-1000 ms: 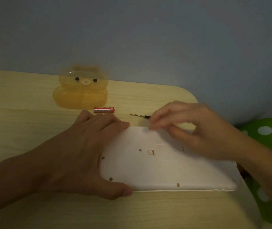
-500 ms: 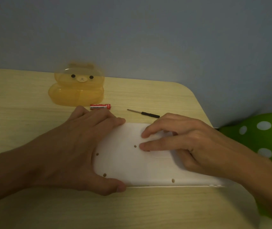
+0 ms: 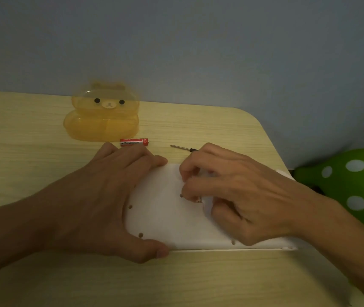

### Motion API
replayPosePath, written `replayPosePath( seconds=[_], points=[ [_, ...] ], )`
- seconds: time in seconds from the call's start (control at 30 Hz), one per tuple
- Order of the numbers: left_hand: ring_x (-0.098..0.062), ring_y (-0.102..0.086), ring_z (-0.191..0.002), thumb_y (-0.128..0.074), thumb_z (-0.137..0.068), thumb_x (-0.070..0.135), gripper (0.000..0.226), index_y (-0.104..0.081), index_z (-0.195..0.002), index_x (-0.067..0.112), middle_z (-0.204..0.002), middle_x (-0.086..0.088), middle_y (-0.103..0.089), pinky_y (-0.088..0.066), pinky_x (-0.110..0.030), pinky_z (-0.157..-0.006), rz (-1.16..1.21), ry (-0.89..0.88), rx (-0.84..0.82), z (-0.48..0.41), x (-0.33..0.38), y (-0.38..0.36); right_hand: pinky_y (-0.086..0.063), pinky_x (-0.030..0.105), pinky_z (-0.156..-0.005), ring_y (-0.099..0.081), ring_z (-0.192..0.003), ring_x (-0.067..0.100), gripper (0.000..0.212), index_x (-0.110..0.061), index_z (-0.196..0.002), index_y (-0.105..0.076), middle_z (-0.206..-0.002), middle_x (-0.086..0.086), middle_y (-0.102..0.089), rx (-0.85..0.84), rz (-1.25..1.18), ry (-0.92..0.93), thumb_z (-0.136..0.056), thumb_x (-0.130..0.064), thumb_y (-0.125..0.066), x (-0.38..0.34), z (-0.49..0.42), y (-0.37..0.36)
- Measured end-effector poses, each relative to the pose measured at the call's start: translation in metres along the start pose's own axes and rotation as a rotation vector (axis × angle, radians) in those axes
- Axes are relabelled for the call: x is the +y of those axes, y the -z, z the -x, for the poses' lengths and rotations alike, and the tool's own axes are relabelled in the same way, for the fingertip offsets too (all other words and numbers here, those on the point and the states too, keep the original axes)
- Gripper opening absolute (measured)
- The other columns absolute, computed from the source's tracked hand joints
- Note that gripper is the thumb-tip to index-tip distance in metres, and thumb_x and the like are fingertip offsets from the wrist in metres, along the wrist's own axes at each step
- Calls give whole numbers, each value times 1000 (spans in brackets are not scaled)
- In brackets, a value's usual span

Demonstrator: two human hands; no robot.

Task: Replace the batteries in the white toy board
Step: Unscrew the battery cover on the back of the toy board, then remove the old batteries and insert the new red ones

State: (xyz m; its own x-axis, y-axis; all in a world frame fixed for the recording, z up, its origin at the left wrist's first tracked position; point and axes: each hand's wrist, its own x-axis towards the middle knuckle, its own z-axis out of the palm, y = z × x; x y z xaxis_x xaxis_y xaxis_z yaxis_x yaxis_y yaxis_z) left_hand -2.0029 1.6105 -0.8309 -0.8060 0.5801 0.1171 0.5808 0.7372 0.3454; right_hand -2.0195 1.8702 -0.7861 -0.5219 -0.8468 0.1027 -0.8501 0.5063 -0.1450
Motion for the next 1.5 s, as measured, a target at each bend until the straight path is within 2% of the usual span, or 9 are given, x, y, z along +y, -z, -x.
replayPosePath(
  seconds=[0.1, 0.2, 0.33, 0.5, 0.83, 1.1, 1.23, 1.37, 1.5],
  points=[
    [3, -32, -98, -48, -62, 102, 114, -40, -148, 28, -127, 19, -45, -33, -18, -84, 4, -34, -53, -4, 0, 9, -42, 37, -77, -48, -90, 25, 15, -17, -94, -62, -106, 0, -56, -60, 6, -56, -84, -27, -58, -1, -4, -1],
    [5, -34, -104, -46, -61, 103, 116, -38, -149, 28, -128, 19, -43, -33, -16, -88, 12, -38, -61, -3, -1, 10, -42, 33, -71, -47, -84, 21, 17, -17, -93, -52, -96, -2, -52, 27, -107, -72, -85, -17, -67, -1, 2, 5],
    [-2, -32, -99, -45, -61, 103, 117, -40, -149, 26, -128, 17, -46, -35, -18, -88, -4, -33, -57, -2, -2, 11, -53, 35, -73, -63, -86, 18, 20, -23, -104, -59, -95, -14, -62, 95, -295, -161, -91, -26, -74, 12, 20, 18],
    [-9, -38, -97, -45, -58, 105, 120, -45, -148, 25, -128, 15, -48, -46, -35, -82, -28, -17, -56, -1, -4, 14, -62, 37, -85, -75, -93, 22, 36, -5, -110, -70, -109, 5, -75, 369, -570, -346, -81, -23, -82, 39, 10, 20],
    [-11, -44, -100, -47, -53, 106, 122, -39, -151, 34, -132, 23, -43, -53, -43, -82, -69, 26, -82, 10, -3, 22, -54, 26, -85, -68, -89, -1, 36, -28, -105, -82, -99, -12, -77, 300, -300, -718, -72, -38, -93, 125, -6, -18],
    [-12, -53, -103, -52, -53, 105, 120, -38, -149, 34, -134, 19, -49, -54, -48, -86, -80, -6, -83, 7, -7, 20, -49, 30, -104, -65, -115, 7, 46, -29, -119, -78, -122, -11, -75, 252, -308, -736, -76, -39, -90, 125, 0, -22],
    [-17, -58, -114, -51, -57, 104, 115, -41, -147, 32, -136, 14, -52, -54, -51, -91, -106, -85, -63, 0, -8, 24, -45, 29, -113, -62, -122, -1, 43, -31, -122, -77, -123, -25, -71, 350, -233, -589, -83, -48, -79, 74, 31, 1],
    [-11, -49, -118, -47, -69, 99, 97, -45, -147, 42, -135, 19, -50, -44, -37, -93, -70, -202, -54, -19, 6, 22, -27, 15, -117, -38, -139, -21, 86, -52, -139, -59, -146, -40, -50, 72, -371, -565, -61, -87, -70, 23, 58, 22],
    [-4, -44, -106, -45, -84, 87, 70, -53, -139, 45, -124, 18, -50, -34, -22, -89, -69, -339, -36, -49, 33, 15, -23, 28, -127, -23, -149, -14, 119, -49, -156, -36, -162, -37, -27, -182, -285, -487, -51, -89, -74, 17, 53, 18]
  ],
)
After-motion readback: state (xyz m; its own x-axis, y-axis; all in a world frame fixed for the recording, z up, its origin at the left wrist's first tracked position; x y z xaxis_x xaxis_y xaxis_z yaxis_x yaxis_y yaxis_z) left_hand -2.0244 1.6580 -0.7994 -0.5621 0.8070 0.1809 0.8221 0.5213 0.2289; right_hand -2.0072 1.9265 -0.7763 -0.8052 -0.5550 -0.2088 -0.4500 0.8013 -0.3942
